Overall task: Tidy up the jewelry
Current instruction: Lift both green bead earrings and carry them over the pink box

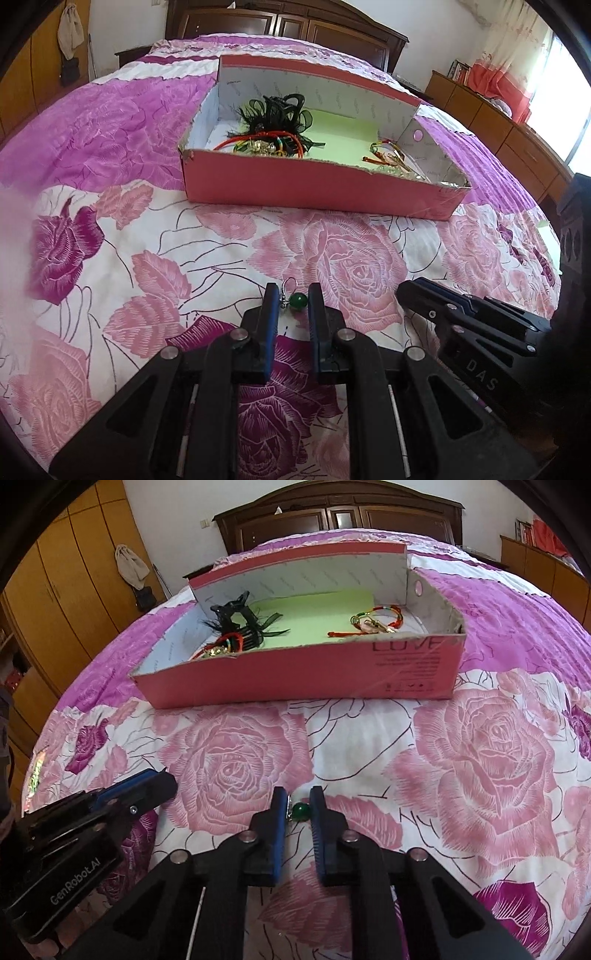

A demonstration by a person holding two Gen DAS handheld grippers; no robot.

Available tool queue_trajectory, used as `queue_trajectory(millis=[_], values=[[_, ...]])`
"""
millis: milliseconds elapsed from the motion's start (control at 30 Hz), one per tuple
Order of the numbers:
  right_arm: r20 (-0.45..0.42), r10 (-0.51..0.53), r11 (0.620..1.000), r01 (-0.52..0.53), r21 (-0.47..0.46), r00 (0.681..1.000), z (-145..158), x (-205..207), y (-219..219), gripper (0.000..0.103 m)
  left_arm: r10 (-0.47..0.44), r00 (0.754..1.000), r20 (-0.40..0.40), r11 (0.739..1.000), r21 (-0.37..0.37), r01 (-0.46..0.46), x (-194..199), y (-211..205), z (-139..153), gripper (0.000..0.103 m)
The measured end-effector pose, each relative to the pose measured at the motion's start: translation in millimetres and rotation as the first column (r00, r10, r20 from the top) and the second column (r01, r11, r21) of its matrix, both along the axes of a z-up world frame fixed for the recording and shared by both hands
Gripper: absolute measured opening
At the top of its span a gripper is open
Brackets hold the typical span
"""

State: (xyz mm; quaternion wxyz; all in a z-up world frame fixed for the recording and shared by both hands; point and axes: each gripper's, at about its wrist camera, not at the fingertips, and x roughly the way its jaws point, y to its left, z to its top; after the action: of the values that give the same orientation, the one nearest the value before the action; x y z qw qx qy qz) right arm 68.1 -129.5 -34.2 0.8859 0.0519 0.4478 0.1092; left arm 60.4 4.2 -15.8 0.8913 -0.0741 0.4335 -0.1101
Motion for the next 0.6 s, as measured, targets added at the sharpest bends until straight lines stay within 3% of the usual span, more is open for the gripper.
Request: queue_trajectory(millis=[600], values=[[0.090,-0.014,0.997,0.006,0.081,0.996,31.1,-25.9,-18.0,0.015,0.000,0.997,0.074,0.998,0.055,-0.004,-13.4,-11.6,26.3,0.007]])
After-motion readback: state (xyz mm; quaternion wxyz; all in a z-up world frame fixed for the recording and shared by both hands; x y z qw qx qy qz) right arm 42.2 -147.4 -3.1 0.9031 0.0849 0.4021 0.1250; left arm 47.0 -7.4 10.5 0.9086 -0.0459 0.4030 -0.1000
